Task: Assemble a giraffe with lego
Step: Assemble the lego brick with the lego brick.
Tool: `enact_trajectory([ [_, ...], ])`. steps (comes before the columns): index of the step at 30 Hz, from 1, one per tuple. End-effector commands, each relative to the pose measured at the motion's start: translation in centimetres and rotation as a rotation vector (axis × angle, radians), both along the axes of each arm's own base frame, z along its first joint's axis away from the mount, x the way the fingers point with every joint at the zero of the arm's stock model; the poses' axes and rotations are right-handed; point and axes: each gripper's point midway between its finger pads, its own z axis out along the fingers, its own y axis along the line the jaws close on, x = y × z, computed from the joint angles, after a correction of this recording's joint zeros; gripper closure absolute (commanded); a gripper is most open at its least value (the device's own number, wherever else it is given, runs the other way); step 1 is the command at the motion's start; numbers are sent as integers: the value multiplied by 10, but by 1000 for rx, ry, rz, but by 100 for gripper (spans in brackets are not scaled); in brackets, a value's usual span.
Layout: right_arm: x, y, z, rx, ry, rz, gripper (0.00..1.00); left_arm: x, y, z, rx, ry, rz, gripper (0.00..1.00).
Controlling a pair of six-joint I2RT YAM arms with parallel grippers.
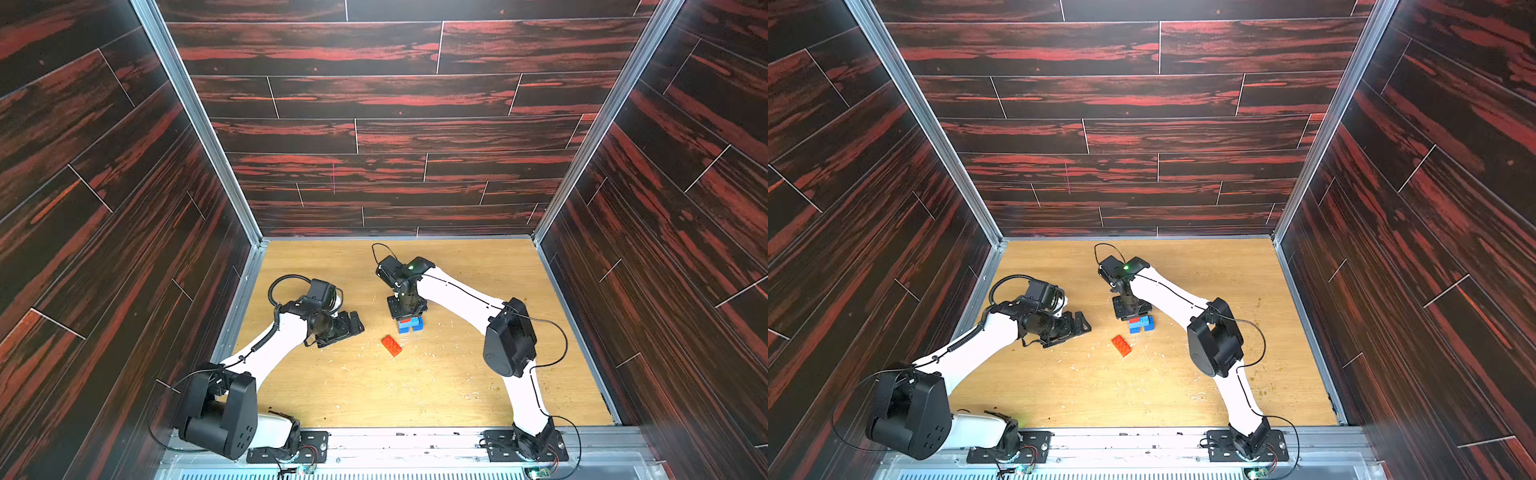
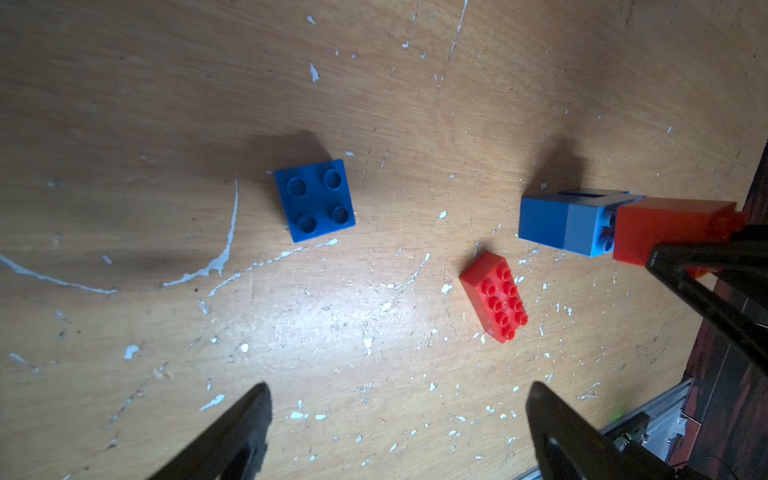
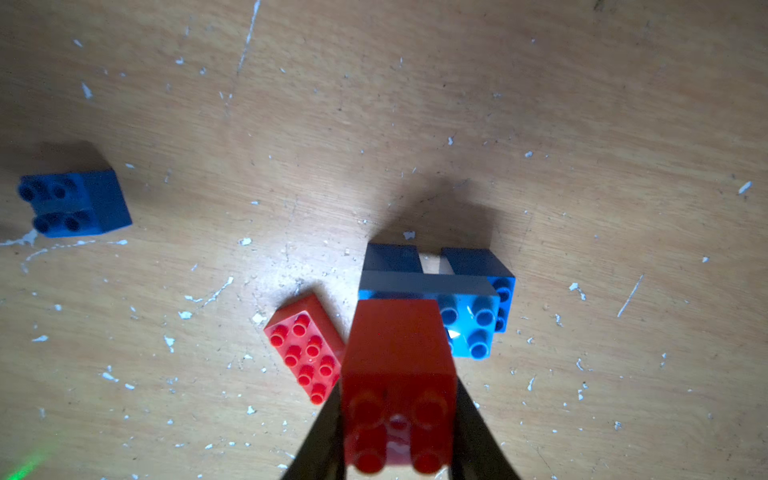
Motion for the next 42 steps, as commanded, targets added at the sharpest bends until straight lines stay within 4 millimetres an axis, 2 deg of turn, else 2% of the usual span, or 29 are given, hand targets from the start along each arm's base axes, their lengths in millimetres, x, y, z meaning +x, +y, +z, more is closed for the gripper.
enact_trajectory([
  [1,-4,-2,-12,-15,32,-14,88,-1,1,7,-4,-13,-10,3],
  [16,-10,-10,-22,-30,44,-39,90,-1,1,7,-3,-12,-9,3],
  [33,-17,-19,-22,5,22,5,93,-1,2,5,5,-9,-7,4],
  [42,-11,-24,-31,4,-45,4,95,-1,3,5,11,-11,-3,4],
])
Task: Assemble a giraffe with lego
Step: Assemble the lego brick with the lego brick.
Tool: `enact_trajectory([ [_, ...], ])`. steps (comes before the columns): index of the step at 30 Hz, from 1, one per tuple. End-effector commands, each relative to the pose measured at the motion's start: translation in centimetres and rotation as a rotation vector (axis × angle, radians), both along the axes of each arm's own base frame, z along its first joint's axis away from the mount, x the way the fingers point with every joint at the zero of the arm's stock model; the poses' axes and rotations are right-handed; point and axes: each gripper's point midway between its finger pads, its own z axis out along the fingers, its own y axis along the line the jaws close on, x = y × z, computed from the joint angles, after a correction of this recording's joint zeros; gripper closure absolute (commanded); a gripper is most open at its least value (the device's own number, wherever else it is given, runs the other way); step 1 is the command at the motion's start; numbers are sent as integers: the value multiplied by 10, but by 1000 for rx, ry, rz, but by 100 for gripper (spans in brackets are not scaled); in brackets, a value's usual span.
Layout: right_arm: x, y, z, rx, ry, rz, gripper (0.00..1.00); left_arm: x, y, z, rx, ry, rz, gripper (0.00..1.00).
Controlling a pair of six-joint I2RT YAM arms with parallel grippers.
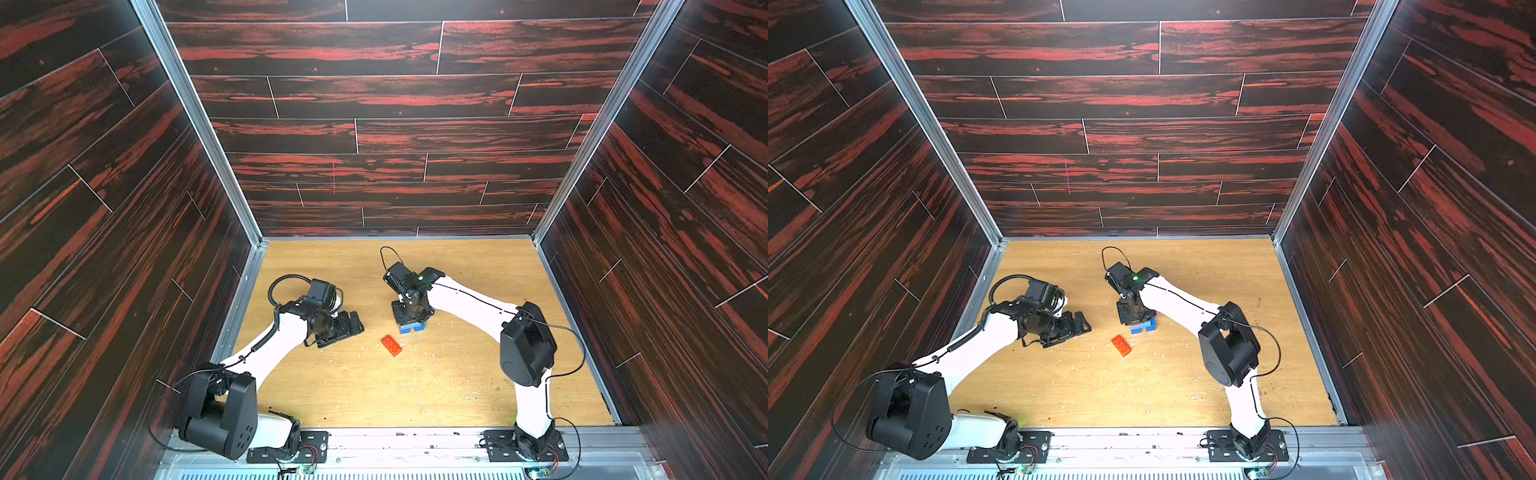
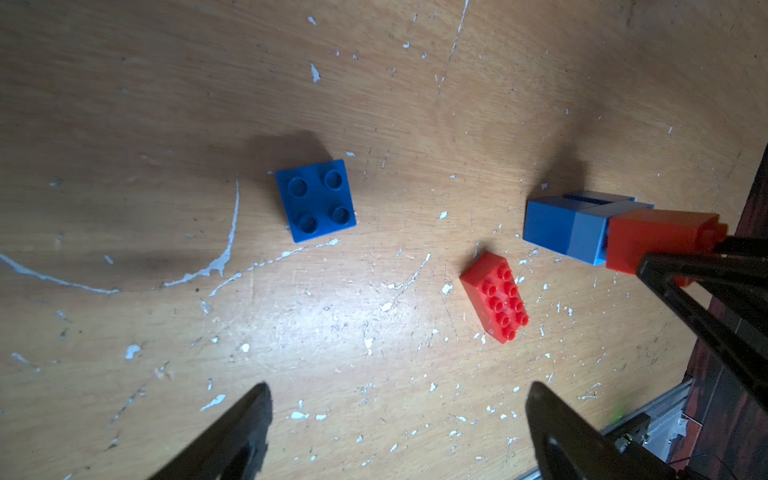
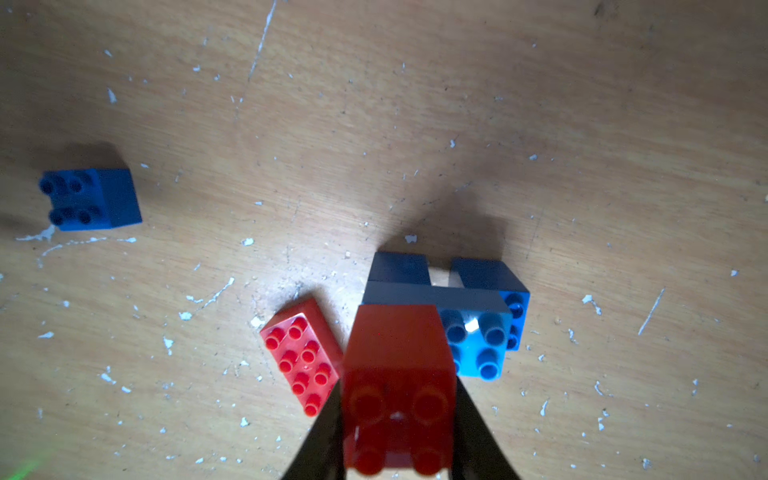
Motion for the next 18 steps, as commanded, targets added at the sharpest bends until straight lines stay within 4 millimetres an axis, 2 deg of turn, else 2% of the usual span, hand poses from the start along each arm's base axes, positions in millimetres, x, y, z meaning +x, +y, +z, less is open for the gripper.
enact_trajectory([
  [1,-7,-17,-25,-72,33,-6,95,-1,3,4,10,-11,-3,4],
  [4,-7,-17,-24,-68,27,-9,96,0,3,4,9,-8,-4,4],
  [18,5,-11,9,-19,-48,-38,98,0,2,4,8,-6,-6,4],
])
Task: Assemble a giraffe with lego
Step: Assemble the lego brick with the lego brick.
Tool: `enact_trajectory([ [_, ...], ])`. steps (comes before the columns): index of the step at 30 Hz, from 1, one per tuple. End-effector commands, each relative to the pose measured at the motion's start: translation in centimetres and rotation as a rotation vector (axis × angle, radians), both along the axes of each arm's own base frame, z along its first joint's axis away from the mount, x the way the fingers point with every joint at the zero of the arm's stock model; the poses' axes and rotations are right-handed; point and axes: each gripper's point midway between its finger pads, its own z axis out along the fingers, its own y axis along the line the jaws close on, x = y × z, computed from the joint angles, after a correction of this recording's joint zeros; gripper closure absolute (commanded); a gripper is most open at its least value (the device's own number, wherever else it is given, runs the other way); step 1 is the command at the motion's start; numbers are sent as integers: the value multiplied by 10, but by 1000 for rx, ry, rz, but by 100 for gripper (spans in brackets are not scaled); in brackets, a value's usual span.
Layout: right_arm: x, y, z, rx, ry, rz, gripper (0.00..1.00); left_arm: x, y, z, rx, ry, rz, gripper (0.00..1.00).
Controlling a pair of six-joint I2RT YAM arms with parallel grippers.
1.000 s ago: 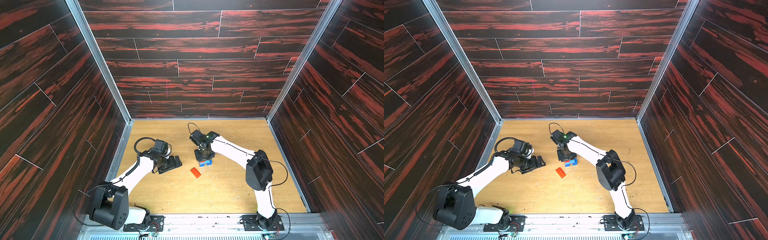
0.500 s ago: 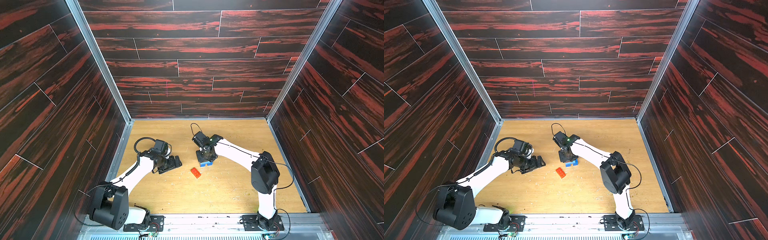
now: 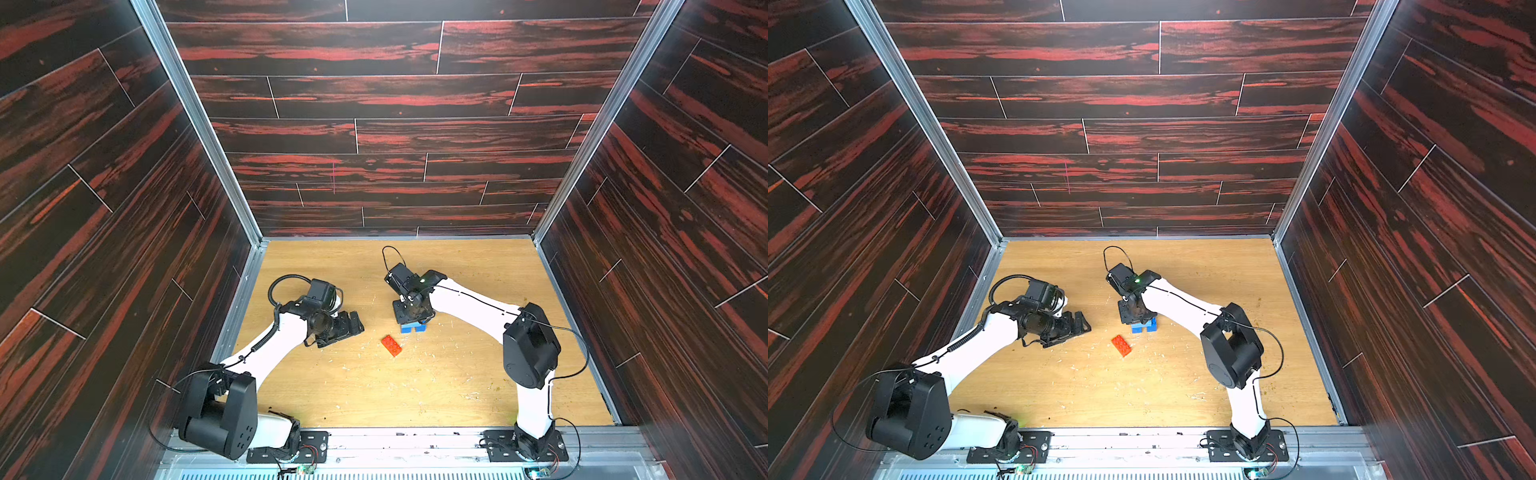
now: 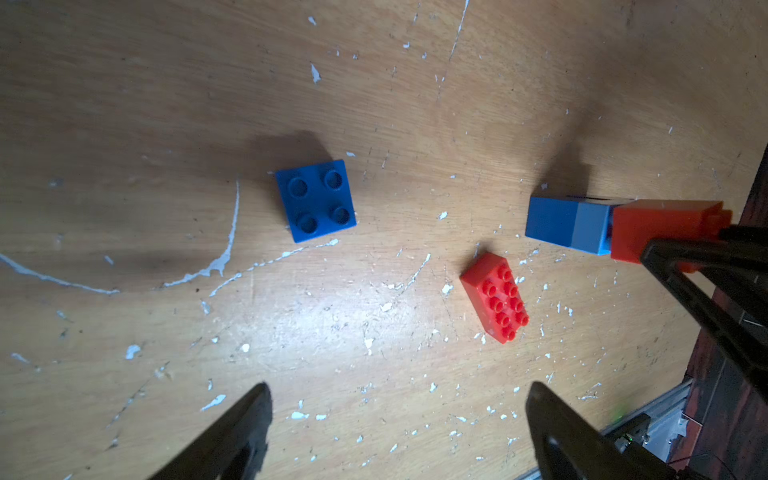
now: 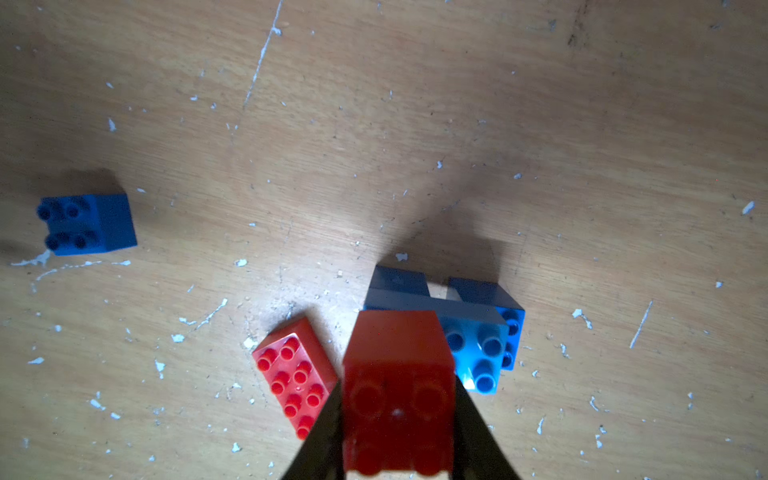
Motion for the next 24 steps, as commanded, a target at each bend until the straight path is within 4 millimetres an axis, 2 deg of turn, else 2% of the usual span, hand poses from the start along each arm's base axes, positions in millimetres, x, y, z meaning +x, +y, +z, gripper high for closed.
enact_trajectory([
  [1,-1,-10,11,-19,-10,-25,98,0,2,4,7,-6,-7,4],
  [9,1,-11,21,28,-54,-61,99,0,2,4,5,-6,-8,4],
  [24,-4,-9,8,34,-55,-97,100,0,1,4,2,-7,-9,4],
])
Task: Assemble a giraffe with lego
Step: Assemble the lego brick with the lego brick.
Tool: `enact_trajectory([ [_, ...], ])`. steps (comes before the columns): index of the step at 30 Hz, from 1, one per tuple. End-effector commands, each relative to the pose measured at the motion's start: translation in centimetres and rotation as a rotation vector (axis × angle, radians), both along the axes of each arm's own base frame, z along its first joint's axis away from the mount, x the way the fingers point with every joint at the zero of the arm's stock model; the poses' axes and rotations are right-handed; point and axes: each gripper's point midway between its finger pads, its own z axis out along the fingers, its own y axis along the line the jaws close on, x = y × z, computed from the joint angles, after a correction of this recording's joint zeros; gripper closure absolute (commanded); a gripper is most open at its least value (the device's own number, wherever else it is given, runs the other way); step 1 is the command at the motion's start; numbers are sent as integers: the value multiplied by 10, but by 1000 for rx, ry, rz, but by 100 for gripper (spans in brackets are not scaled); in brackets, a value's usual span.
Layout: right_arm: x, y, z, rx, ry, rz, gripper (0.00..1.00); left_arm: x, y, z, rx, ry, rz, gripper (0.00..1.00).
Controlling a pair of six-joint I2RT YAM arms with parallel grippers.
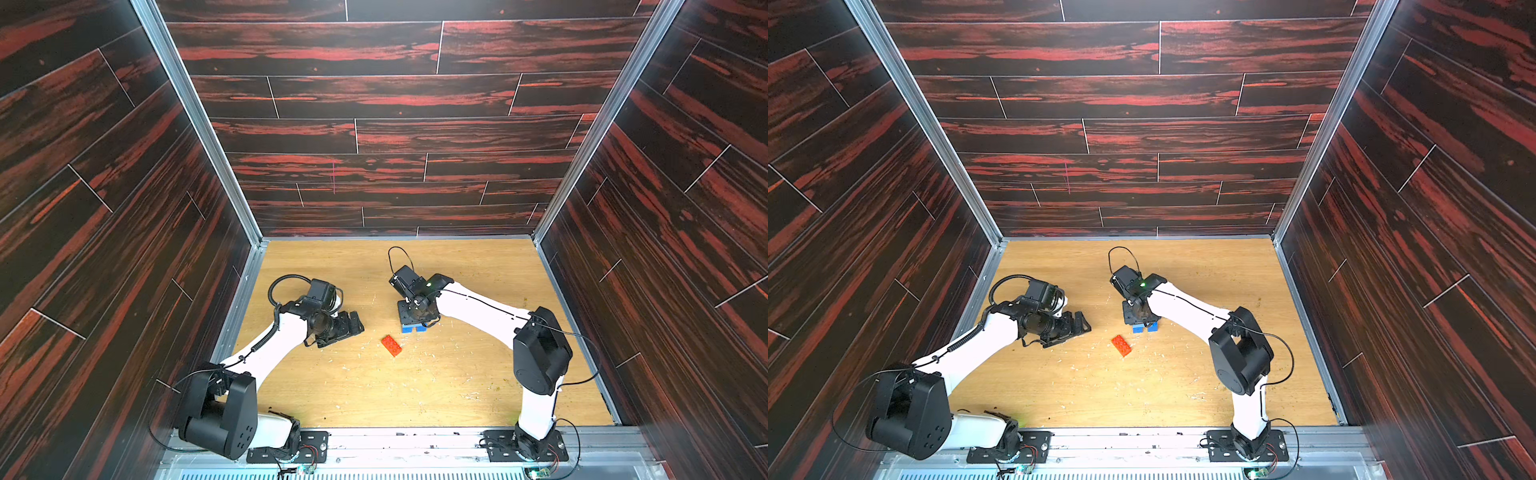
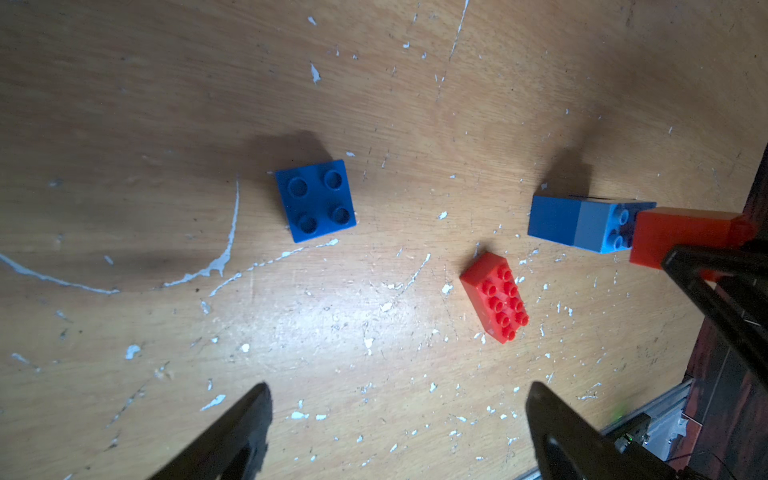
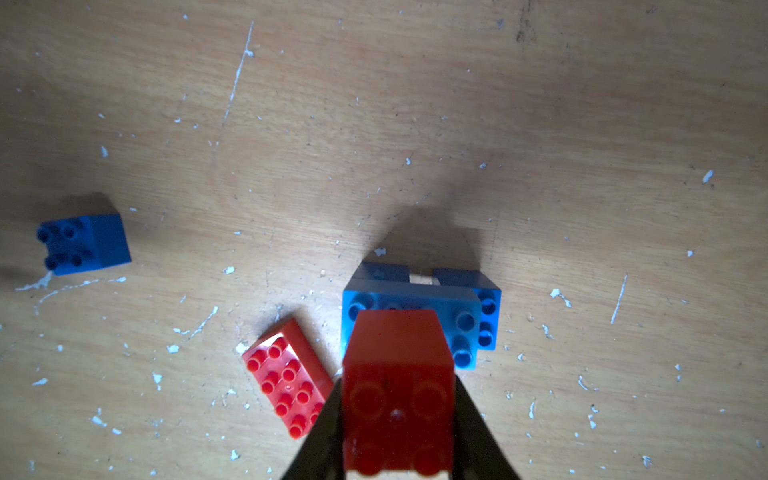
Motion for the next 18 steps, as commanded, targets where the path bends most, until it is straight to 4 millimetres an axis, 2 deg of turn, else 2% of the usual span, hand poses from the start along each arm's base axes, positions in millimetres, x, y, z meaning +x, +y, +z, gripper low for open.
enact_trajectory([
  [1,-1,2,1,8,-8,-19,100,0,2,4,4,-7,-7,4],
  [18,-5,8,-9,-15,-1,-27,100,-1,1,4,1,-5,-7,4],
])
